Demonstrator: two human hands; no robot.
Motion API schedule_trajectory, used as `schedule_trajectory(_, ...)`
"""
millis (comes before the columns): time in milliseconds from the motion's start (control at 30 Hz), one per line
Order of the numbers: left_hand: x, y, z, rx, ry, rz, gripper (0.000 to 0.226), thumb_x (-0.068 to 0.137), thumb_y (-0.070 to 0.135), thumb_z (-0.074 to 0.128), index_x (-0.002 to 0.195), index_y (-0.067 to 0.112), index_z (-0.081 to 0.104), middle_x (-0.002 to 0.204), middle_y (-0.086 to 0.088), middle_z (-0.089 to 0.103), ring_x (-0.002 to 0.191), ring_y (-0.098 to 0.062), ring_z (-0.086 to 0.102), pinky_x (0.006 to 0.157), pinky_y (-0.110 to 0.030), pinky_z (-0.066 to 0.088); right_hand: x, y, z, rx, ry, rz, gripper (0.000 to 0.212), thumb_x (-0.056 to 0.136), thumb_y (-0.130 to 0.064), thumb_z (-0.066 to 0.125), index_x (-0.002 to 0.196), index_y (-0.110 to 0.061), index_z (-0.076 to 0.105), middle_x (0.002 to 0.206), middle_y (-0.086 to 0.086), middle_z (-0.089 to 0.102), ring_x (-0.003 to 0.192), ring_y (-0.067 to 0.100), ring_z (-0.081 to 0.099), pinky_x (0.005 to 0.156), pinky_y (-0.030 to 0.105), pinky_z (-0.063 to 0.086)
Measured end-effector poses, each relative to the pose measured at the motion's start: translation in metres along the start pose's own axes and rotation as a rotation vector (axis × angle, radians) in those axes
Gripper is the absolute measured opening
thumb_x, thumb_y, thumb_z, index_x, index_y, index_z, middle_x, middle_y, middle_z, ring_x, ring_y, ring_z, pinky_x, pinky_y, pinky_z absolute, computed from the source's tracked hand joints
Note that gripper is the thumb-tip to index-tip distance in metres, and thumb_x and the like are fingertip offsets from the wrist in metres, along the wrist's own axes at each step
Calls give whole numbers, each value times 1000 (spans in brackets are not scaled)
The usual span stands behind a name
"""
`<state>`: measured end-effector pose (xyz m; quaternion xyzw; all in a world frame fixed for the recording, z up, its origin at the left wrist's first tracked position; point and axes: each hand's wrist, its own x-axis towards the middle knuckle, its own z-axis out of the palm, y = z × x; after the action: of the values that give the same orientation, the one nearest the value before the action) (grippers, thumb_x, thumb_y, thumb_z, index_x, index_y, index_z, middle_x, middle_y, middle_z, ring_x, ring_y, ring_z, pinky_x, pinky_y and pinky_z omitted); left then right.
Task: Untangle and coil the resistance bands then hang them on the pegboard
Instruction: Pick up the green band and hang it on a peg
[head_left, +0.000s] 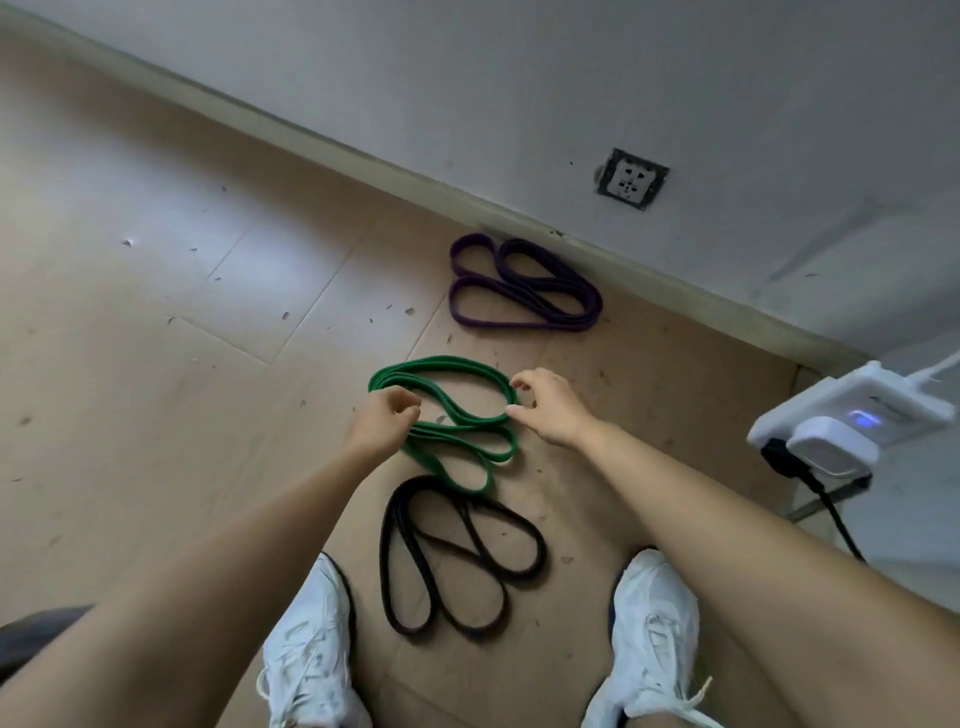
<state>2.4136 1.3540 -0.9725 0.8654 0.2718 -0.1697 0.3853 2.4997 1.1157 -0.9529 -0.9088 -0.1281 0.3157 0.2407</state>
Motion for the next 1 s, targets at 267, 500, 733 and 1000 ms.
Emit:
schedule_trajectory(267,19,-40,27,-259,283,-380,29,81,31,71,102,21,54,111,-7,65,102,-31,63,88,-39,49,42,-8,43,-21,18,85,98,87,-53,69,161,-21,13,165,7,22,152,33,18,121,45,23)
schedule_trajectory(500,47,-70,57,-599,138,-514,82,51,56,72,123,27,43,119,-5,62,107,-30,65,93,-51,57,72,-28,70,-253,45,52,115,73,-74,69,160,-24,13,161,11,25,144,38,25,117,52,25)
schedule_trajectory(733,39,-46,51,-860,60,-523,32,90,20,73,116,16,54,111,-6,65,105,-25,67,95,-45,57,77,-34,74,-384,13,-55,55,86,-47,65,133,-20,58,135,6,54,128,30,45,107,46,39)
schedule_trajectory(1000,48,-41,48,-816,59,-539,37,92,23,73,121,11,54,116,-11,64,102,-26,67,75,-36,59,73,-38,74,-383,-57,-84,28,86,-34,71,110,-22,63,111,3,64,104,28,61,91,42,51)
